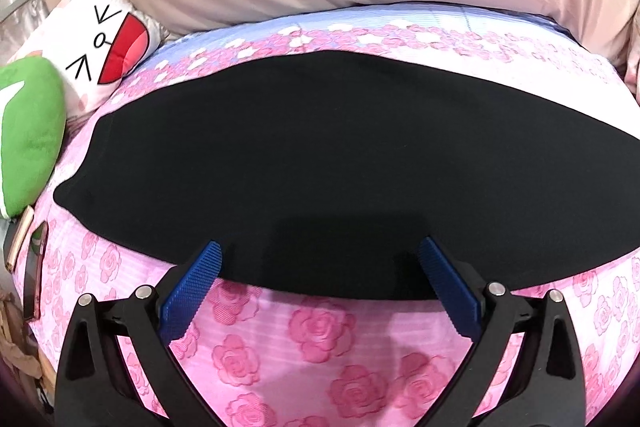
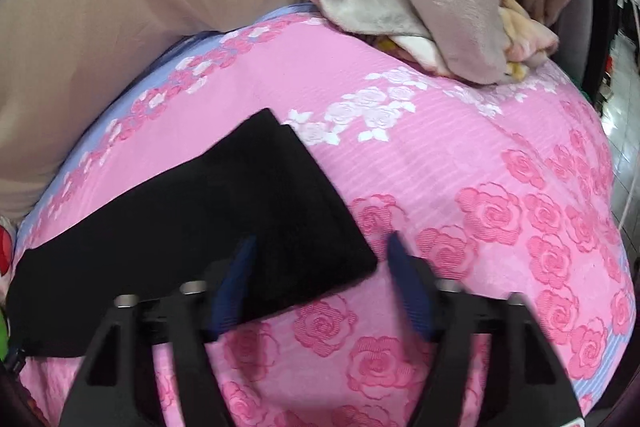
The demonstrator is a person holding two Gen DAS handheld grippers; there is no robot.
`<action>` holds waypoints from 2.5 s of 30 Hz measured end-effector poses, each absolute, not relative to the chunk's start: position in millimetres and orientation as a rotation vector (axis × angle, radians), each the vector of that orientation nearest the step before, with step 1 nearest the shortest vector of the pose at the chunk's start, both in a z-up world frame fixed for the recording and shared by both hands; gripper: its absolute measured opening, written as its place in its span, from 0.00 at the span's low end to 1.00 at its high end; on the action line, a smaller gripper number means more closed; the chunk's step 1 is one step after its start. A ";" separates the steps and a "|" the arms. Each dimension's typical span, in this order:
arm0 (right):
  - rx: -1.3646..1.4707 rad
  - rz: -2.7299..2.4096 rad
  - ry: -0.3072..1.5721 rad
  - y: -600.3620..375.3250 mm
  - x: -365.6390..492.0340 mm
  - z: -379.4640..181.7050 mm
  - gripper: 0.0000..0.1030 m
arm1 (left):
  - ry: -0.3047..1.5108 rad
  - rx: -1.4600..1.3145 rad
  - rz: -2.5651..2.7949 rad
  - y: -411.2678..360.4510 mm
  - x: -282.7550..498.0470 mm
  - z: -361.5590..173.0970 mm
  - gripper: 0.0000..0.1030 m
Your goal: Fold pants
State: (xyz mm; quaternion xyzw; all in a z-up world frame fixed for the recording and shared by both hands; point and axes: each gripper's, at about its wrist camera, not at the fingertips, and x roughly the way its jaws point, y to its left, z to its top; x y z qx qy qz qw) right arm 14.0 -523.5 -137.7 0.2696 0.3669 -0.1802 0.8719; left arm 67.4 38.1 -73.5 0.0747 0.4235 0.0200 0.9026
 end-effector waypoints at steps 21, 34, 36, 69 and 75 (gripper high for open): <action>0.340 0.318 0.621 -214.2 123.7 16.2 0.18 | 0.857 -0.075 0.082 170.2 46.5 -75.9 0.95; 0.093 0.465 0.869 -25.8 175.8 -79.1 0.20 | 0.849 -0.182 0.174 232.2 34.3 -83.5 0.95; 0.108 0.467 0.872 -29.7 173.8 -77.3 0.20 | 0.847 -0.181 0.174 231.1 33.6 -82.6 0.95; 0.551 0.256 0.814 -248.0 81.2 -120.5 0.40 | 0.860 -0.221 0.214 208.7 46.8 -63.0 0.95; 0.696 0.335 0.729 -266.0 74.1 -107.8 0.19 | 0.879 -0.195 0.241 191.3 44.7 -55.3 0.95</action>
